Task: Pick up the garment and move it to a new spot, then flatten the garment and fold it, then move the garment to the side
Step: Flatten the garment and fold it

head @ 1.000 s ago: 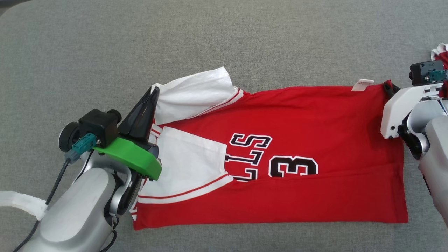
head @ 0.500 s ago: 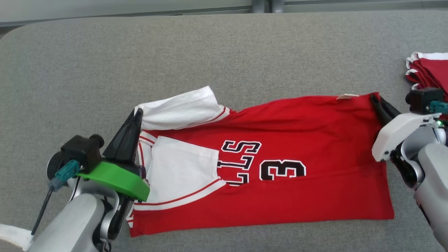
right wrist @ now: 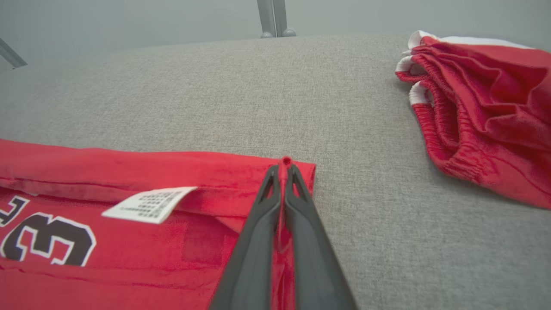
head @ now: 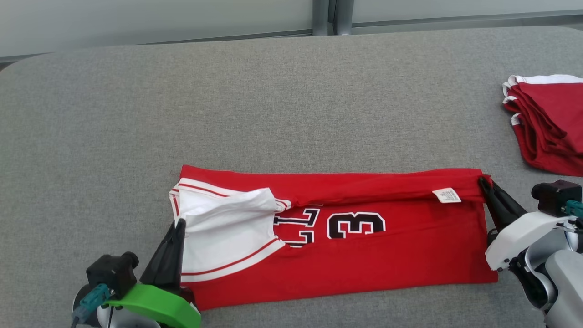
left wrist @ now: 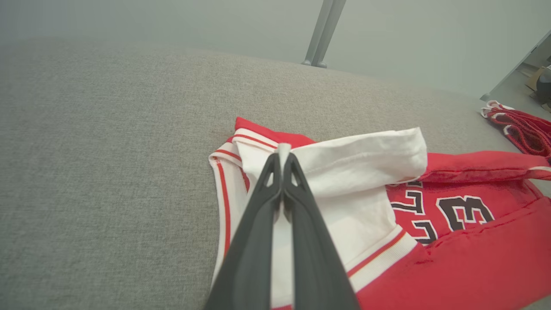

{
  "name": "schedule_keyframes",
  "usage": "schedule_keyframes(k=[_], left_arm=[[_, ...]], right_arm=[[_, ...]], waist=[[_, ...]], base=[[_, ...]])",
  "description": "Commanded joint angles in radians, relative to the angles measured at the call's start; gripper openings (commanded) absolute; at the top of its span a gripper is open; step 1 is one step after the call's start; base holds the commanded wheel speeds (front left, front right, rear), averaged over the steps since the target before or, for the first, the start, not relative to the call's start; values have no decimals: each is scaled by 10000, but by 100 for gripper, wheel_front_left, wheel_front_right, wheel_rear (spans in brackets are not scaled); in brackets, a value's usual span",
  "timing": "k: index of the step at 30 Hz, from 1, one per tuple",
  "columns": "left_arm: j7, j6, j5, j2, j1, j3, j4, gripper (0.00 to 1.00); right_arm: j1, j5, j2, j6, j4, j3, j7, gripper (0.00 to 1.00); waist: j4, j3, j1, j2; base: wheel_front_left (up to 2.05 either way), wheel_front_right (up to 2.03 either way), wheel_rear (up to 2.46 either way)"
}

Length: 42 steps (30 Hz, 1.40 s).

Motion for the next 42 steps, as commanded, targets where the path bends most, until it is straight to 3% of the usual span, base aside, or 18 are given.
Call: schedule_keyframes(k=[1,18,39,40,41,42], left_arm=[[-55,11,-51,-116,348,90,121,0],[-93,-665,-16,-765,916,487,1366,0],[-83,-1142,98,-1239,1418,880,1978,0],[-83,-1157,73,-1255,1403,873,2027,0],[-82,-1168,54,-1265,1403,866,2076,0],[-81,-1168,41,-1265,1409,868,2122,0]], right_arm=[[296,100,16,-4,-92,-54,-109,0],[883,150,167,-4,-40,147,-390,0],[1020,285,311,-4,293,208,-631,0],[1017,273,320,-4,298,229,-626,15],[1016,267,325,-4,306,239,-633,38],[1033,278,320,-4,302,240,-640,48]], waist=[[-36,-79,0,53],[-124,-358,0,53],[-181,-481,0,53],[-190,-488,0,53],[-201,-496,0,53],[-211,-503,0,53]], base=[[0,0,0],[0,0,0],[0,0,0],[0,0,0],[0,0,0],[0,0,0]])
